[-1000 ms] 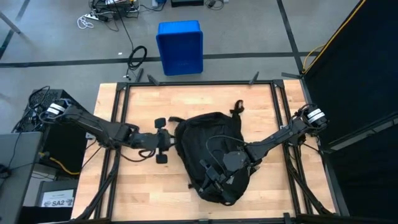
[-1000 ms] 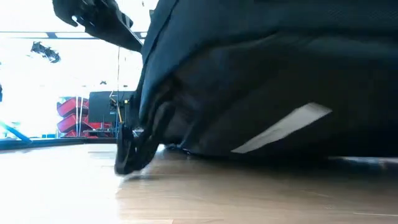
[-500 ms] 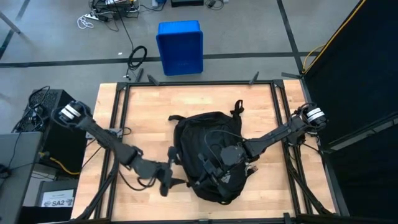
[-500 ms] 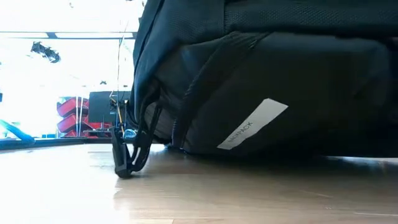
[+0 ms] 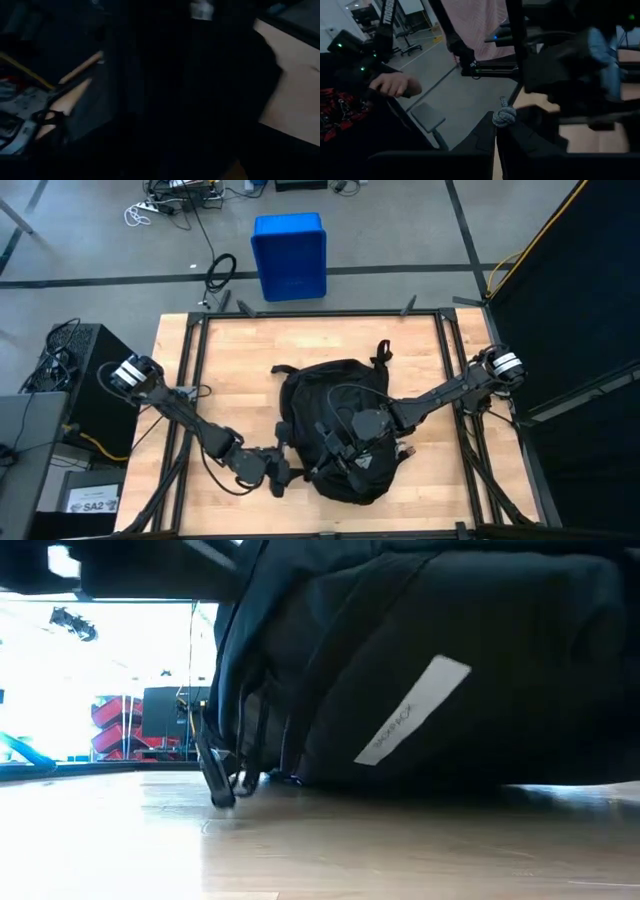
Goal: Unpack backpack
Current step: Close the black backpack
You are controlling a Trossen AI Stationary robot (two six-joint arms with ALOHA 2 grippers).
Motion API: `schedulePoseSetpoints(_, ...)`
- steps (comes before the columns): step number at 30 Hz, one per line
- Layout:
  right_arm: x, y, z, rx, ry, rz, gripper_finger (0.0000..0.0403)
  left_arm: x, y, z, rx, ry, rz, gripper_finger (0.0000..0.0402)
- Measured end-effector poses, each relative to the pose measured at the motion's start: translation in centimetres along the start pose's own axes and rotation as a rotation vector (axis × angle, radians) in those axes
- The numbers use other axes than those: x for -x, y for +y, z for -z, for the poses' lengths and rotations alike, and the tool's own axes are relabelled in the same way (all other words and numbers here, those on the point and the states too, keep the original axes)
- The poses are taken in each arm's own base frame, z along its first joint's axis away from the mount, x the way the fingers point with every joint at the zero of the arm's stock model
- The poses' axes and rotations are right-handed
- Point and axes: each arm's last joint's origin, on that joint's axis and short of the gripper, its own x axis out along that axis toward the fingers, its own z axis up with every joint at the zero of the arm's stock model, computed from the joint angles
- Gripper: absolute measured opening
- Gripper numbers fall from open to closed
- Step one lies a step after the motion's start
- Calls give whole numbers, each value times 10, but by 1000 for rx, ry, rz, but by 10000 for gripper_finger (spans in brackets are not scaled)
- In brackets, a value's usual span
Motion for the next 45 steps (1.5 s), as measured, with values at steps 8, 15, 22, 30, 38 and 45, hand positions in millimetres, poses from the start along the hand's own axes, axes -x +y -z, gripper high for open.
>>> schedulePoseSetpoints(8,1,0,-2,-15,-16,4,0,-1,7,2,-46,59,-228,101)
schedulePoseSetpoints(15,-3,23,6,-29,31,-62,0,5,19,-3,-62,77,-285,4)
schedulePoseSetpoints(22,-6,62,25,-96,147,-102,0,30,41,-9,-34,131,-333,2)
schedulePoseSetpoints(30,3,82,62,-311,429,151,0,53,58,-5,11,193,-339,0)
schedulePoseSetpoints(38,33,65,94,-454,674,673,0,58,63,-1,24,218,-361,0)
schedulePoseSetpoints(45,27,57,88,-405,647,592,0,62,62,-4,25,196,-226,52)
